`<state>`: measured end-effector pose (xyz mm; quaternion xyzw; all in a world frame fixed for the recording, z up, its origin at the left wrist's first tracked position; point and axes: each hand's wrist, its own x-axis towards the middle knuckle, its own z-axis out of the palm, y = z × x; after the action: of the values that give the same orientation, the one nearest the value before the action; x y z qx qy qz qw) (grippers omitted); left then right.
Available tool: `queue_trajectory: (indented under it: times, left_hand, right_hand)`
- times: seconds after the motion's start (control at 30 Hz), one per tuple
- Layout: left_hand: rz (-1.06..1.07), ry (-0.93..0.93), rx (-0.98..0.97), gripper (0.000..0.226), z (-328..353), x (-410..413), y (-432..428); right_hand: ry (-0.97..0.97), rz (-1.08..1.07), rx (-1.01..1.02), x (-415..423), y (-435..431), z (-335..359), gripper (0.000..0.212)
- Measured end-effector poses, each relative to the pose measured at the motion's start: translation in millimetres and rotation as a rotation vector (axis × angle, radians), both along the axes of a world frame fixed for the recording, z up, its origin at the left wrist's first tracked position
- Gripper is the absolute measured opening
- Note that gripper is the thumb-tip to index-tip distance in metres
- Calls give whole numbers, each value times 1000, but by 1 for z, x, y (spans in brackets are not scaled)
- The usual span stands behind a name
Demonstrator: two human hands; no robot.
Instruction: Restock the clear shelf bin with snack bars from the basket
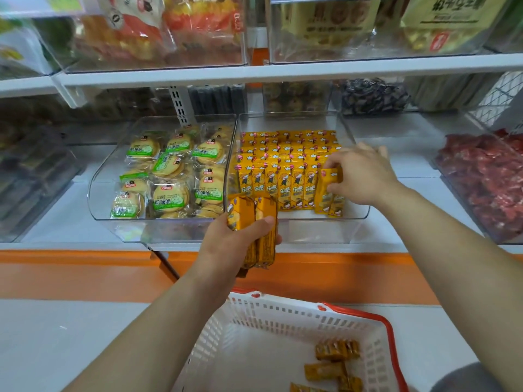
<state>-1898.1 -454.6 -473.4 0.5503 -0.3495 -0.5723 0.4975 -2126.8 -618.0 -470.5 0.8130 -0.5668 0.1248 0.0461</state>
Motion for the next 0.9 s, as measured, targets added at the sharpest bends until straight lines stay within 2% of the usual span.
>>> queue_trajectory:
  times: [0.17, 0.3, 0.37, 0.43, 0.47, 0.57, 0.6, 0.67, 0.73, 0.8, 0.9]
  left_hand:
    - [-24, -37, -2, 29, -3, 4, 0]
    - [-20, 34, 14, 25, -3, 3, 0]
    - [-28, 88, 34, 25, -2, 2, 1]
    - [-26, 109, 42, 25, -2, 1, 0]
    - [-22, 110, 42, 24, -3, 0, -1]
    - [-25, 93, 26, 24, -4, -4, -2]
    - [-36, 84, 11, 24, -4, -7, -1]
    - [-62, 54, -29, 21, -5, -10, 0]
    - [-77, 10, -60, 17, -7, -13, 1]
    - [-77, -12, -67, 19, -8, -15, 2]
    - [-69, 41, -53, 21, -7, -14, 1]
  right_hand:
    - [199, -31, -56, 2, -2, -1, 36]
    - [160, -25, -65, 1, 4, 1, 46]
    - [116, -18, -126, 2, 15, 5, 44]
    - [-39, 24, -189, 6, 31, 8, 33]
    - [-197, 64, -155, 10, 41, 8, 25]
    - [-716, 172, 280, 35, 75, 7, 10]
    - [-778, 200, 422, 43, 84, 6, 12]
    - [-784, 242, 638, 53, 96, 5, 24]
    - [-781, 259, 702, 54, 99, 9, 31]
    - [-835, 247, 717, 51, 95, 13, 23]
    - [-1105, 182, 818, 42, 88, 16, 33]
